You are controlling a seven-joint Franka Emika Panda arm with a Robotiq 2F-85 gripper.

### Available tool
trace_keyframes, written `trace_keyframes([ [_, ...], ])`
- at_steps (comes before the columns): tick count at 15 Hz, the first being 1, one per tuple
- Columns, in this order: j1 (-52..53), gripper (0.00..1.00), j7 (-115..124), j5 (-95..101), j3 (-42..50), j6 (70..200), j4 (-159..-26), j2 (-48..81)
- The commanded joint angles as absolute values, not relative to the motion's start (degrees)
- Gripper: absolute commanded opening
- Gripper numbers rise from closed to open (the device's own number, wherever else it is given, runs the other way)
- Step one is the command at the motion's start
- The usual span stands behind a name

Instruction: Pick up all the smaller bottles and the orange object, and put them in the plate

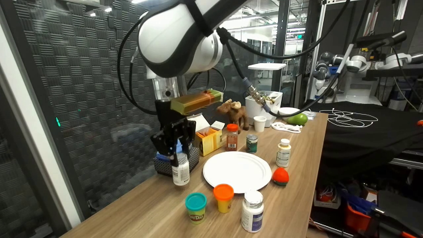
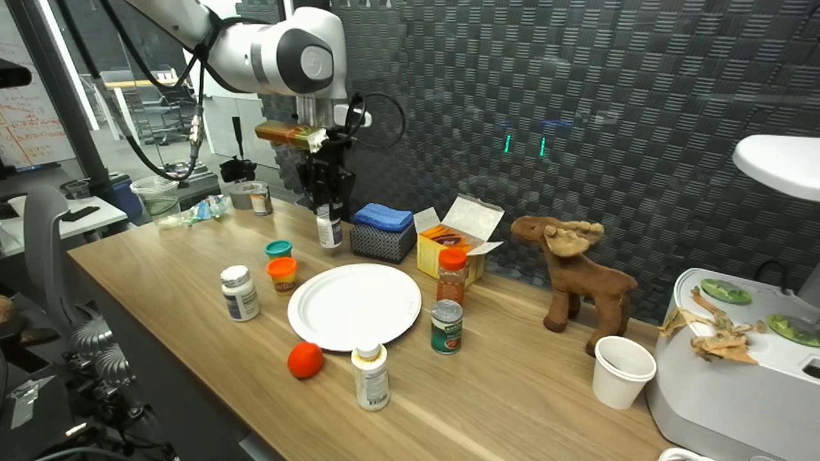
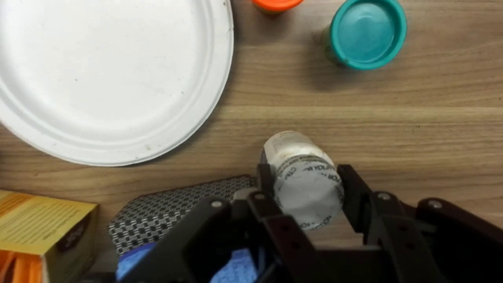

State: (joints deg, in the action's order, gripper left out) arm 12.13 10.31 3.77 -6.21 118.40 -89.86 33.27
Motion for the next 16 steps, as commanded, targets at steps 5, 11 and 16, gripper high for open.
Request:
trace_keyframes([
  [5,10.39,0.19,18.09,3.87,-1.49,119.41,-99.74,21.10],
  [11,6.98,0.19,18.33,3.22,0.14,119.68,-103.42,21.86],
  [16,5.19,0.19,19.21,3.14,1.31,124.68,-104.92,23.69],
])
